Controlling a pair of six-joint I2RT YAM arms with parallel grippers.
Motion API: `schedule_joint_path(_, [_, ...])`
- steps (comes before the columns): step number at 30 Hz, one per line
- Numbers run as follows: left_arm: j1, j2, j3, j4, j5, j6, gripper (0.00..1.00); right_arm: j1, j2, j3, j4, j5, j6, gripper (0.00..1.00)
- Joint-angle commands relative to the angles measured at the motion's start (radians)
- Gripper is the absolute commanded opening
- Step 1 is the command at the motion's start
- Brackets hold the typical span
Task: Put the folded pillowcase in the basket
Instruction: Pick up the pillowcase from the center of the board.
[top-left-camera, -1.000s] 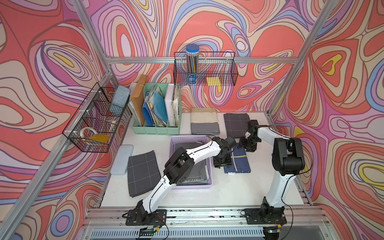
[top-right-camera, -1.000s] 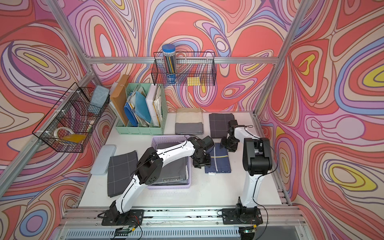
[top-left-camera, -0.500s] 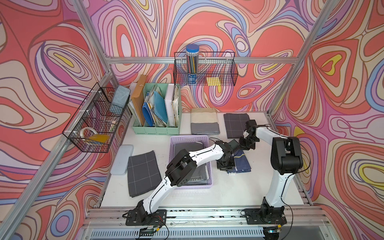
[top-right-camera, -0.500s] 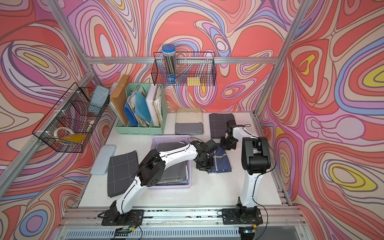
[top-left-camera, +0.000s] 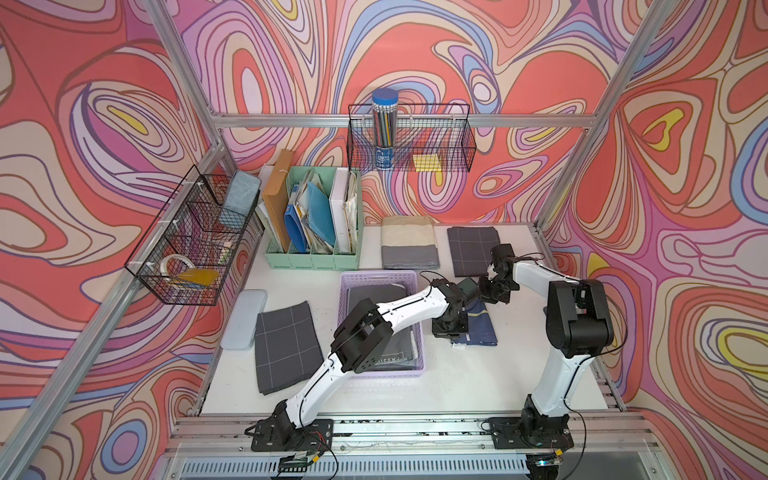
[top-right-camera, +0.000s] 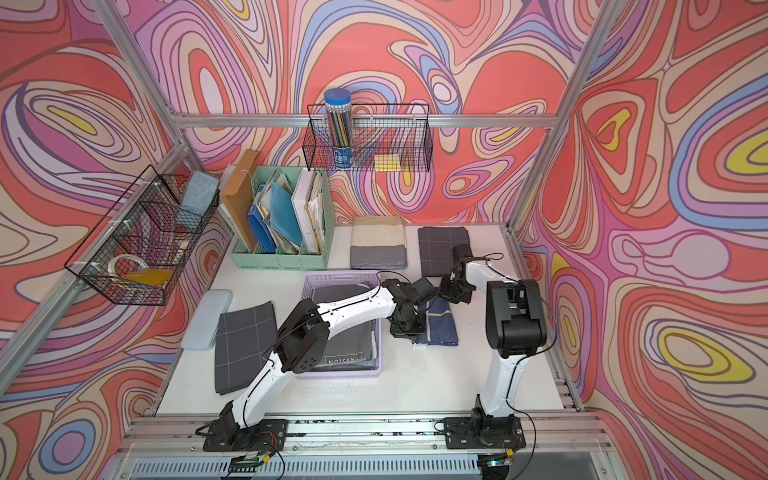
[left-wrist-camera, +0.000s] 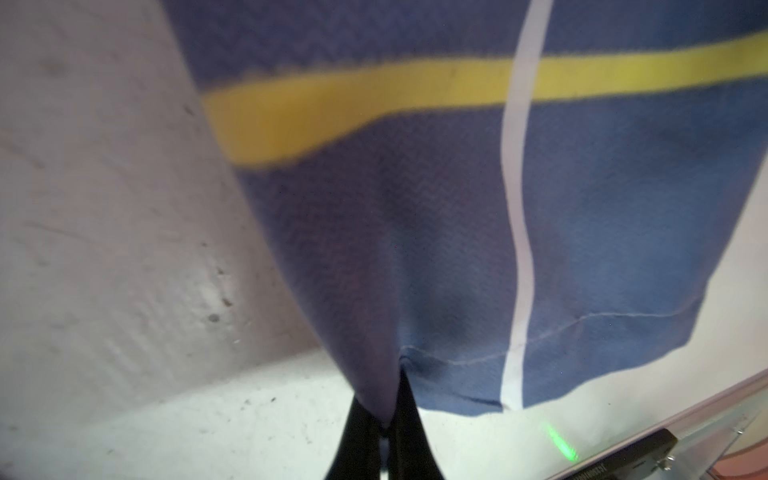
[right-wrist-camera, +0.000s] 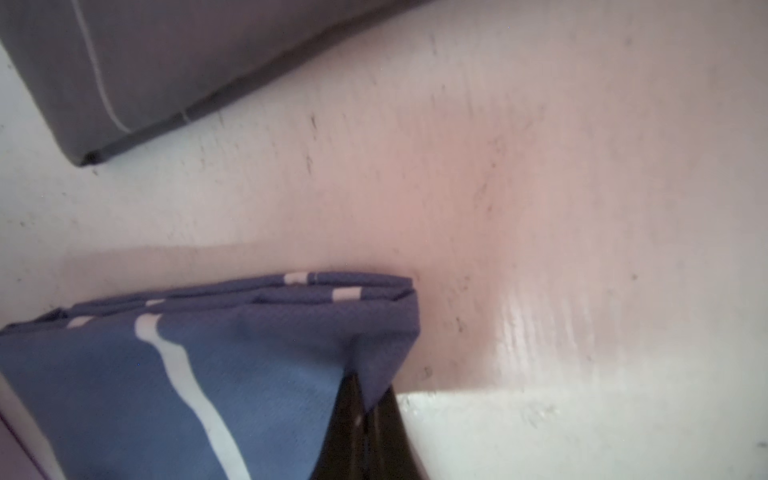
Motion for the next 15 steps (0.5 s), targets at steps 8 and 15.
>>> schedule_joint_path(8, [0.006, -0.136, 0.060, -0.056, -0.063, 0.082, 0.00, 0.013, -0.190, 0.028, -0.070, -0.031, 0.070, 0.00])
schedule_joint_path(15, [0.005, -0.234, 0.084, -0.129, -0.121, 0.122, 0.00, 0.032, -0.272, 0.089, -0.112, -0.072, 0.097, 0.00])
